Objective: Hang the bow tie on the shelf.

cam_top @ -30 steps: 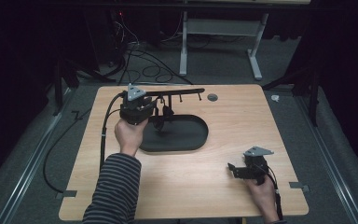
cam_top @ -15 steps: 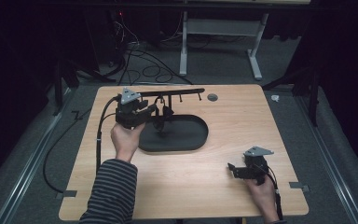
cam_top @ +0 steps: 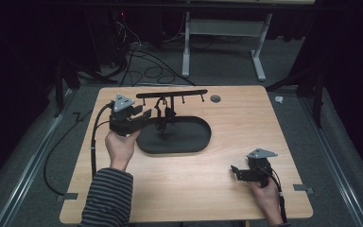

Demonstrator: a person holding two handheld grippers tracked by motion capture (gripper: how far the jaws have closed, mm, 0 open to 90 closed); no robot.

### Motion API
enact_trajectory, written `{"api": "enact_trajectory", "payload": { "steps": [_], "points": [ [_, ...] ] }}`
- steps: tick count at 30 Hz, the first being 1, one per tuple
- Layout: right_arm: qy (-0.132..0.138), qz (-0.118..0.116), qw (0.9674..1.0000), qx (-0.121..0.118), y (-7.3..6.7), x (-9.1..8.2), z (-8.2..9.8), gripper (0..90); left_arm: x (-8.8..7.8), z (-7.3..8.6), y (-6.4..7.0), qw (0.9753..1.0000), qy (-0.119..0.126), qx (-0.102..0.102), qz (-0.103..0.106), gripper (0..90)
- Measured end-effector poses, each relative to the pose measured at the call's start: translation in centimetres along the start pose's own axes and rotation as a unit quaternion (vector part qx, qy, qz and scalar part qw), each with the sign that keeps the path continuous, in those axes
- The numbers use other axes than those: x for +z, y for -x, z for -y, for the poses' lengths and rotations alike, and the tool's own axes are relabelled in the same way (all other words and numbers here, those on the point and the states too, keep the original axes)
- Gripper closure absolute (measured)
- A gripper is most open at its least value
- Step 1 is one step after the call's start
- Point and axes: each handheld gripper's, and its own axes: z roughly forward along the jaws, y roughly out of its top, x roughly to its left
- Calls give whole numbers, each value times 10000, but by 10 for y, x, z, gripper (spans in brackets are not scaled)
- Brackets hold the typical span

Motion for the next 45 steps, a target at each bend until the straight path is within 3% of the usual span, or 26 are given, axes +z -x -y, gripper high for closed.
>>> {"api": "enact_trajectory", "payload": {
  "steps": [19, 31, 36, 38, 45],
  "points": [
    [-1, 0, 10000, 8, 0, 0, 0, 172, -23, 11, 0, 9998, 112, 62, -139, 575],
    [-1, 0, 10000, 6, 0, 0, 0, 172, -34, 18, 1, 9997, 200, -98, -74, 590],
    [-1, 0, 10000, 7, 0, 0, 0, 172, -37, 20, 1, 9997, 187, -87, -90, 587],
    [0, 0, 10000, 8, 0, 0, 0, 173, -40, 22, 3, 9998, 130, 9, -173, 581],
    [-3, 3, 10000, 2, 0, 0, 0, 172, -47, 28, 1, 9998, 152, -83, -131, 563]
  ]
}}
